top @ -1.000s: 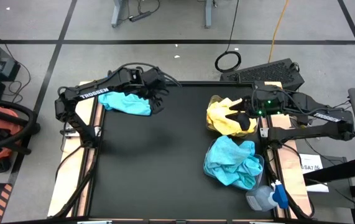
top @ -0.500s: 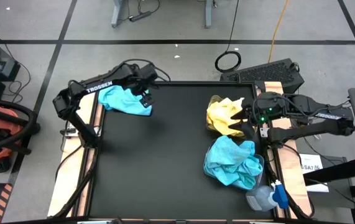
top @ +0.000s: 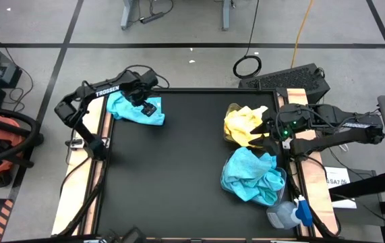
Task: Sort microfiber towel by color & place in baskets
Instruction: Put the blue microfiber cloth into the bottom transparent bin
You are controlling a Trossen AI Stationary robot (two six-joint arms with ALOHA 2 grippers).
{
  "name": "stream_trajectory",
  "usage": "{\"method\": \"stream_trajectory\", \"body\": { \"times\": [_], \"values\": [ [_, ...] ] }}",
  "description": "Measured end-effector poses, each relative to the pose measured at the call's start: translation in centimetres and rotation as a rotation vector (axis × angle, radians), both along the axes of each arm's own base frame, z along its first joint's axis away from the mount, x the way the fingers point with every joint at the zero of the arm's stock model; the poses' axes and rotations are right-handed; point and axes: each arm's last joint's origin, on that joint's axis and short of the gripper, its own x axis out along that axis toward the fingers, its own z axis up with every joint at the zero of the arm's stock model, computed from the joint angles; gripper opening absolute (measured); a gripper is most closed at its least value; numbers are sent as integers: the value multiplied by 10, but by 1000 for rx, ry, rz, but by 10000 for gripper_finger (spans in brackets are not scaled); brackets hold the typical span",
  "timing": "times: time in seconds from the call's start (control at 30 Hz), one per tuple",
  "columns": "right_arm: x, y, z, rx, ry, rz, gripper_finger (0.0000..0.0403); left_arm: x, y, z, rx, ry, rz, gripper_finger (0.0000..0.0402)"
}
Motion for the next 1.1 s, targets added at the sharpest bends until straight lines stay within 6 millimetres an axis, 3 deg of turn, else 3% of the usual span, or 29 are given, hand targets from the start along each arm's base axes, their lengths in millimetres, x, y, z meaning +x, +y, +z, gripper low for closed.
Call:
{"method": "stream_trajectory", "body": {
  "times": [0.37,0.67,0.87,1.1],
  "values": [
    [0,0,0,20,1,-15,251,-39,18,-35,-40,-13,163,341],
    [0,0,0,27,1,-20,251,-52,29,-50,18,-61,241,363],
    [0,0,0,29,0,-22,251,-49,31,-55,-13,-116,261,364],
    [1,0,1,30,-17,-22,251,-42,32,-81,-126,-61,306,364]
  ]
}}
